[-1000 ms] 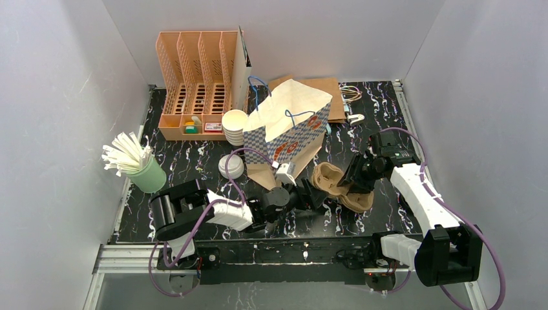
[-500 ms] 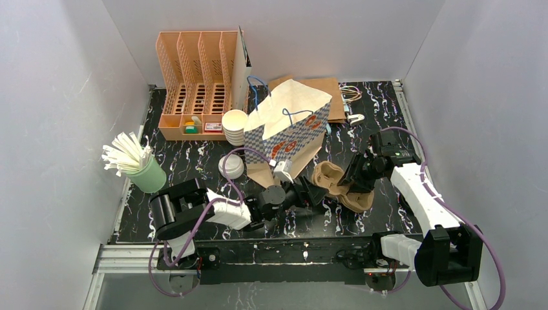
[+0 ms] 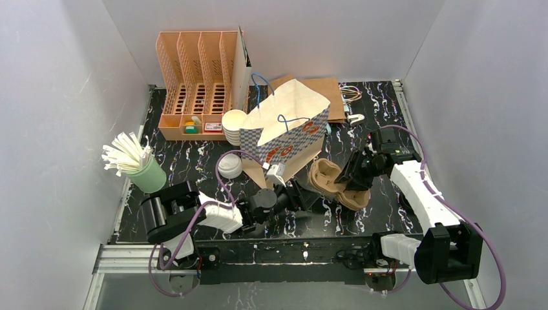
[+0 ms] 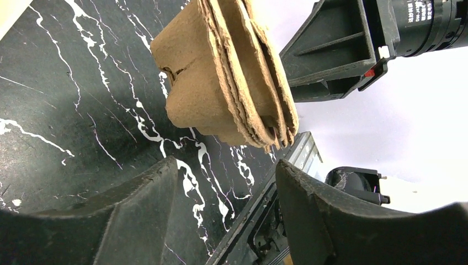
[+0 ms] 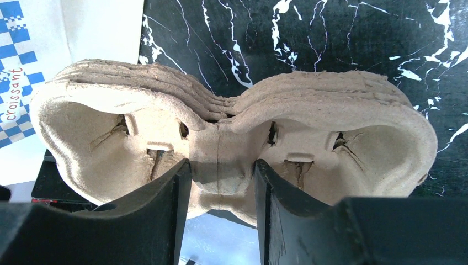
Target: Pack the takeout coffee
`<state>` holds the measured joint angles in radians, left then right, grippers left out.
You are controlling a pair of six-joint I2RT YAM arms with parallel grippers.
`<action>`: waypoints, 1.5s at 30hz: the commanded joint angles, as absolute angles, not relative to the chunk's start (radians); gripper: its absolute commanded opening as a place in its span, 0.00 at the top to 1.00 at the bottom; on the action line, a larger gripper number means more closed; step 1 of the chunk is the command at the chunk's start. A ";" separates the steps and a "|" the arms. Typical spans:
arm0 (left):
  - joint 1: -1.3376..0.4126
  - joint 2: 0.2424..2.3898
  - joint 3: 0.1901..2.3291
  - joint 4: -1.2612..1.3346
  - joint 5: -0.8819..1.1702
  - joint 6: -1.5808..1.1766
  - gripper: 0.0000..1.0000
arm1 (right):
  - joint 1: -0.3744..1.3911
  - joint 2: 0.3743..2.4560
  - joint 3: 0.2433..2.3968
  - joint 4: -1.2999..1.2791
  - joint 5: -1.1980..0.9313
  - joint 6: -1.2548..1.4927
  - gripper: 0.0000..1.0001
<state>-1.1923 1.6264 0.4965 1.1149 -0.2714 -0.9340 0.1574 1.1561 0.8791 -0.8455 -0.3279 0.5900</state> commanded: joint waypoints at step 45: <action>-1.168 1.707 0.596 1.154 -0.305 -0.961 0.72 | 0.158 1.086 0.920 -0.900 -0.404 0.606 0.50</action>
<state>-1.1873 1.6802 0.5873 1.1553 -0.2470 -0.9443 0.1524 1.1187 0.8791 -0.8585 -0.3607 0.6033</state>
